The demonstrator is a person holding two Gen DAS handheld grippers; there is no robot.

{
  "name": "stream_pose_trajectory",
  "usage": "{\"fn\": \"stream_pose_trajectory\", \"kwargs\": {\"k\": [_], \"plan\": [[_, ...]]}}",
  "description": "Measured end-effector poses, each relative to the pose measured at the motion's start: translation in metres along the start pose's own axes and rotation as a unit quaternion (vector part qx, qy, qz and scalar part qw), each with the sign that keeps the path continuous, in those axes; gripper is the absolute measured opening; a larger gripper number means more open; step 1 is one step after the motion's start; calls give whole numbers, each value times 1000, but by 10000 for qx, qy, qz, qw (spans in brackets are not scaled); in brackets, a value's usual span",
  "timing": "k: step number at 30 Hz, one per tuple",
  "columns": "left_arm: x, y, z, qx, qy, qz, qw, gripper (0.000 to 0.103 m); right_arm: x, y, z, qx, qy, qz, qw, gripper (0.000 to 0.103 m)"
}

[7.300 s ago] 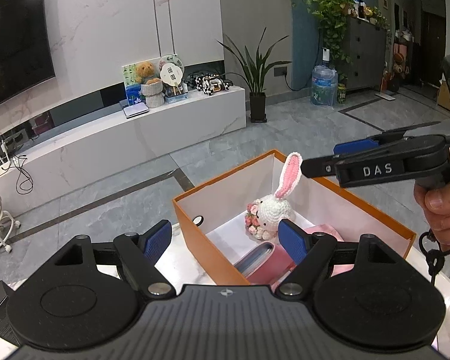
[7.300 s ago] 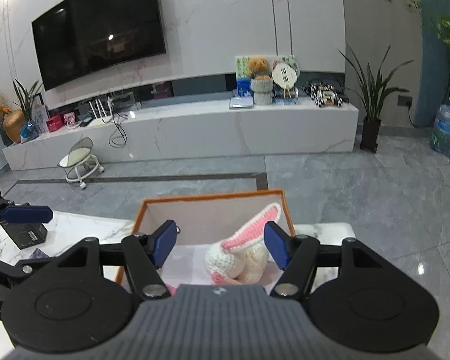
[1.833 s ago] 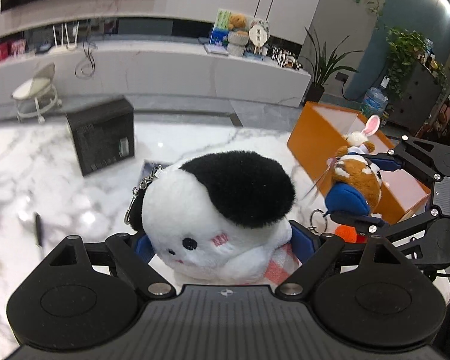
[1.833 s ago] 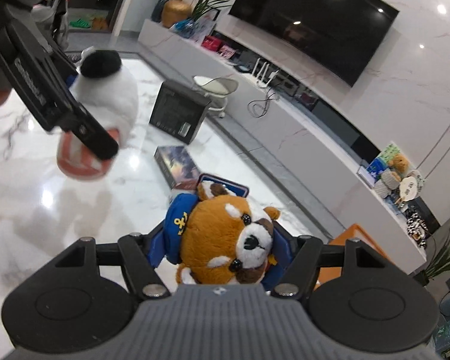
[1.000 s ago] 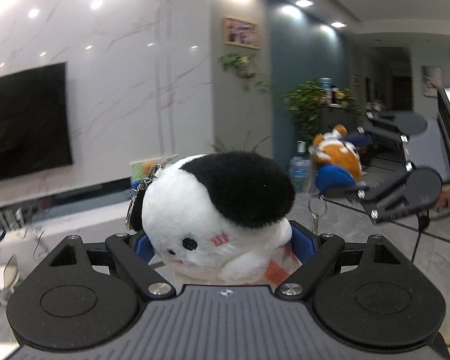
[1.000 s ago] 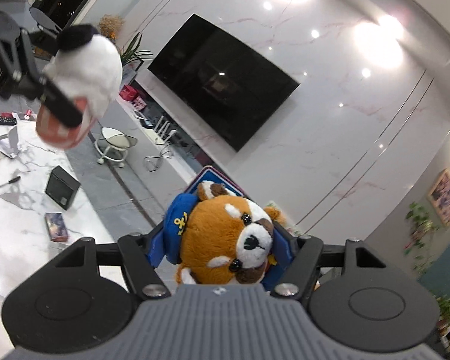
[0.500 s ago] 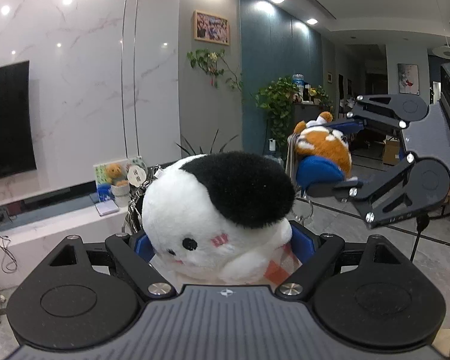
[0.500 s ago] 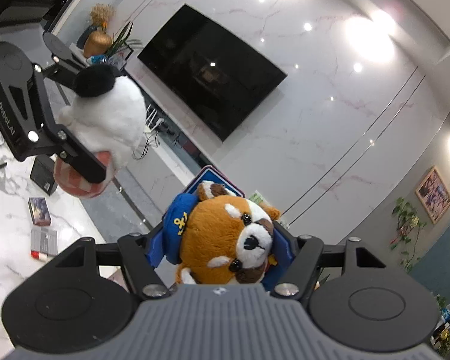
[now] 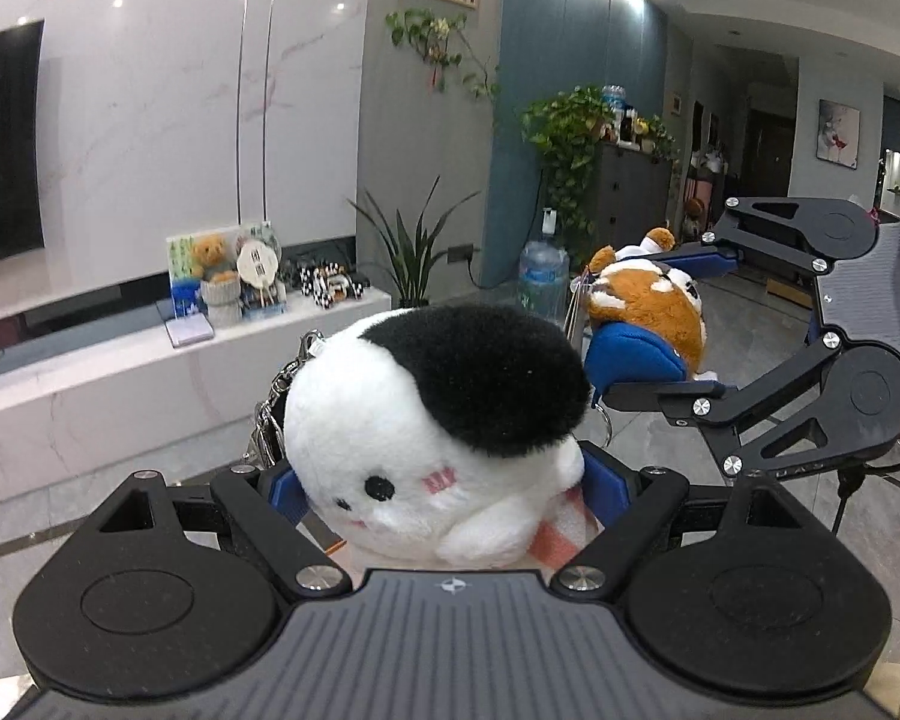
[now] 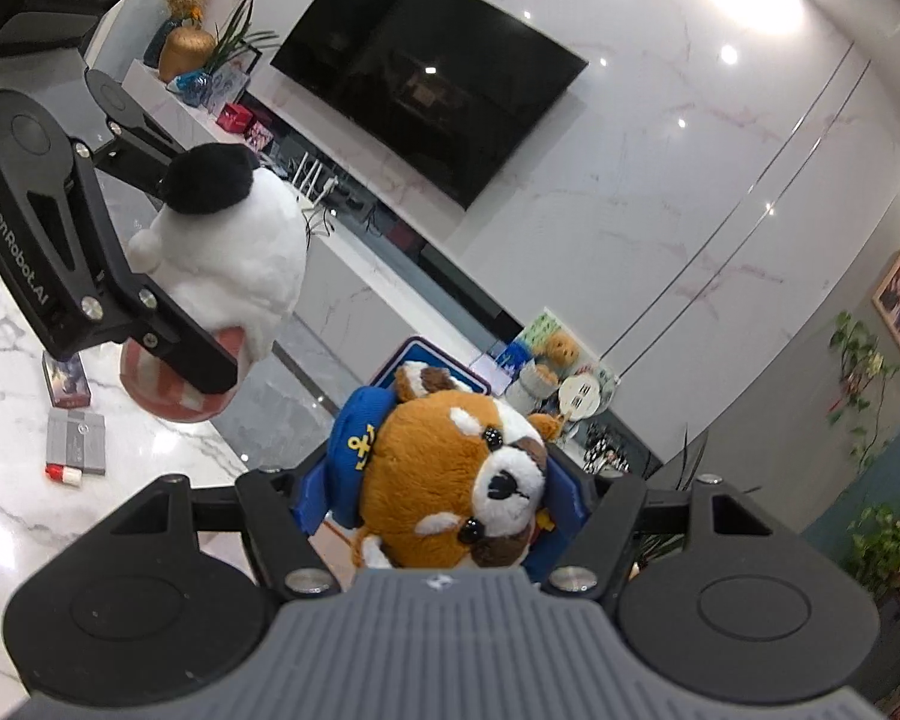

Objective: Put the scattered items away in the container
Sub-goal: 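Carry both plushes in the left and right tools over the orange box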

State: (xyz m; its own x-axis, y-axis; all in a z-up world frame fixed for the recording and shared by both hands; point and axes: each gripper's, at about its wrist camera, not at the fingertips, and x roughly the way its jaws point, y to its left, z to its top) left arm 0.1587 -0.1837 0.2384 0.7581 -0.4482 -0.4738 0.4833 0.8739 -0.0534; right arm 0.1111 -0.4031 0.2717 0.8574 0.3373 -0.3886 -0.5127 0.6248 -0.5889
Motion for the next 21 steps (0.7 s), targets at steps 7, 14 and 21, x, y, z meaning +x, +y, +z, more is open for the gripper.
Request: {"fn": "stream_pose_trajectory", "kwargs": {"k": [7, 14, 21], "plan": [[38, 17, -16, -101, 376, 7, 9992, 102, 43, 2, -29, 202, 326, 131, 9992, 71], [80, 31, -39, -221, 803, 4, 9965, 102, 86, 15, -59, 377, 651, 358, 9965, 71], [115, 43, -59, -297, 1141, -33, 9930, 102, 128, 29, -84, 424, 954, 589, 9928, 71]]}}
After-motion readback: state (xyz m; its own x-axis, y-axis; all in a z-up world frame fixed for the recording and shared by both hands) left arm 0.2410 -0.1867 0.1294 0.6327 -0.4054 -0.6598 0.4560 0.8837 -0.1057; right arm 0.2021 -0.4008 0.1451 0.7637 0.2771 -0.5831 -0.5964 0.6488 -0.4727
